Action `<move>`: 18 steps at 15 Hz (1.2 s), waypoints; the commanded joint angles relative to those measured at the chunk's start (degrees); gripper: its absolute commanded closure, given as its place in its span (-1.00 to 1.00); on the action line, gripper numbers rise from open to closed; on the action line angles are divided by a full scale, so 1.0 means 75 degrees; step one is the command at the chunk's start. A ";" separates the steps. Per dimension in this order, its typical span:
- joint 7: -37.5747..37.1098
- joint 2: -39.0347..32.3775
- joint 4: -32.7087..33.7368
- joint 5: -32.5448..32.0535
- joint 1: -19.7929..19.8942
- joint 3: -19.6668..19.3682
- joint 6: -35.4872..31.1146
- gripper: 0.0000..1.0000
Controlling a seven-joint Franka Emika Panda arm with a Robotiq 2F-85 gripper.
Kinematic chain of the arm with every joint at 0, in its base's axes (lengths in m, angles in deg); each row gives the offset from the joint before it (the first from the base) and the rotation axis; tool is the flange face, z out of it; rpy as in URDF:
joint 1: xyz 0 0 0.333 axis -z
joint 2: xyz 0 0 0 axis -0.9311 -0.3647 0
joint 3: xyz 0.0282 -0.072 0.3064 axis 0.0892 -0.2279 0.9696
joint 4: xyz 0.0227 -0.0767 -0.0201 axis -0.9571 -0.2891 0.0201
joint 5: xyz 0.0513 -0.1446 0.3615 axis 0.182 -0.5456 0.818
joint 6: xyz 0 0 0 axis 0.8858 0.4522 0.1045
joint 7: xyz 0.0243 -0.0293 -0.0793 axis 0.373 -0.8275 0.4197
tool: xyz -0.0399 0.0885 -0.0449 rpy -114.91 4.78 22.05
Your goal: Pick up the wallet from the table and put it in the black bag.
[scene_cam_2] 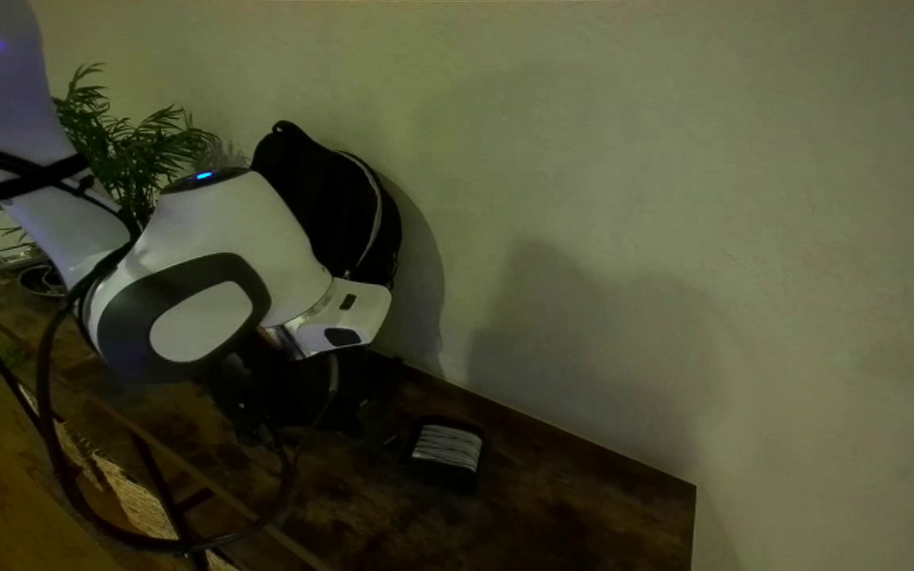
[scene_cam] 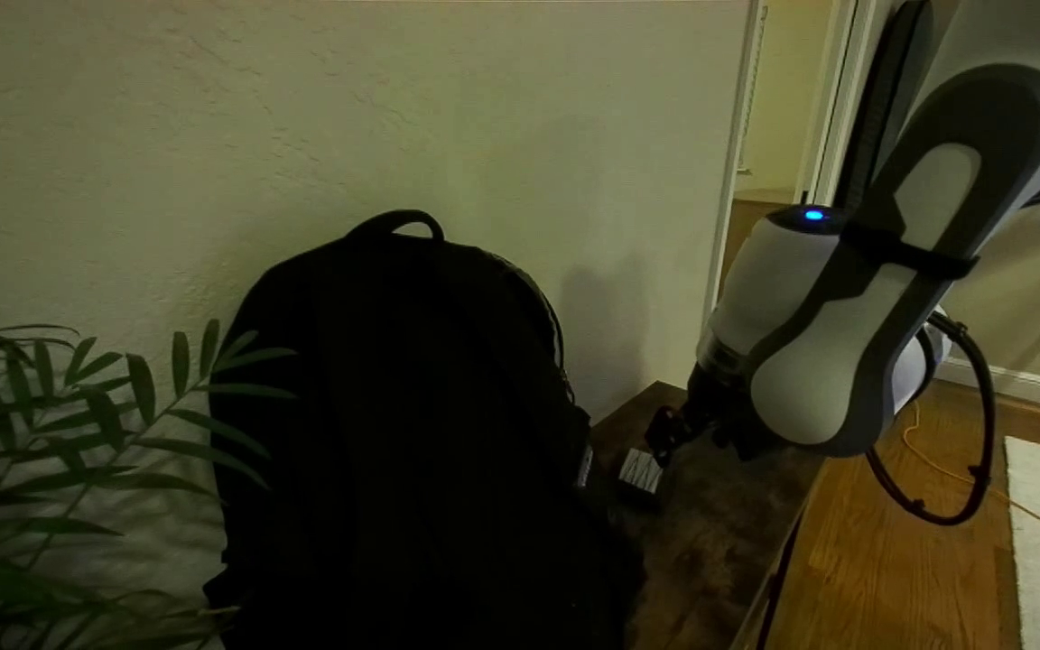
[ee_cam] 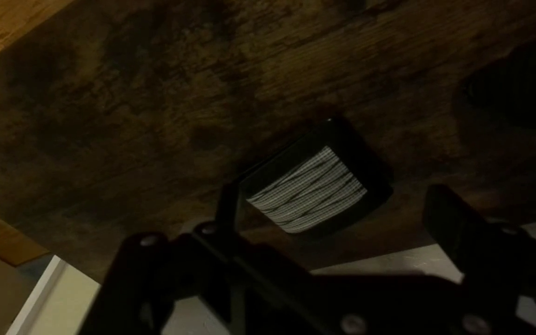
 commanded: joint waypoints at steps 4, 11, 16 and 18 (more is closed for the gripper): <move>-0.0135 0.0003 0.0005 -0.0191 -0.0237 -0.0230 0.0135 -1.00; -0.0146 -0.0376 0.0498 -0.0244 -0.0210 -0.0365 0.0366 -1.00; -0.0204 -0.1051 0.1495 -0.0361 -0.0190 -0.0566 0.0813 -1.00; -0.0283 -0.1300 0.1913 -0.0504 -0.0169 -0.0654 0.1140 -1.00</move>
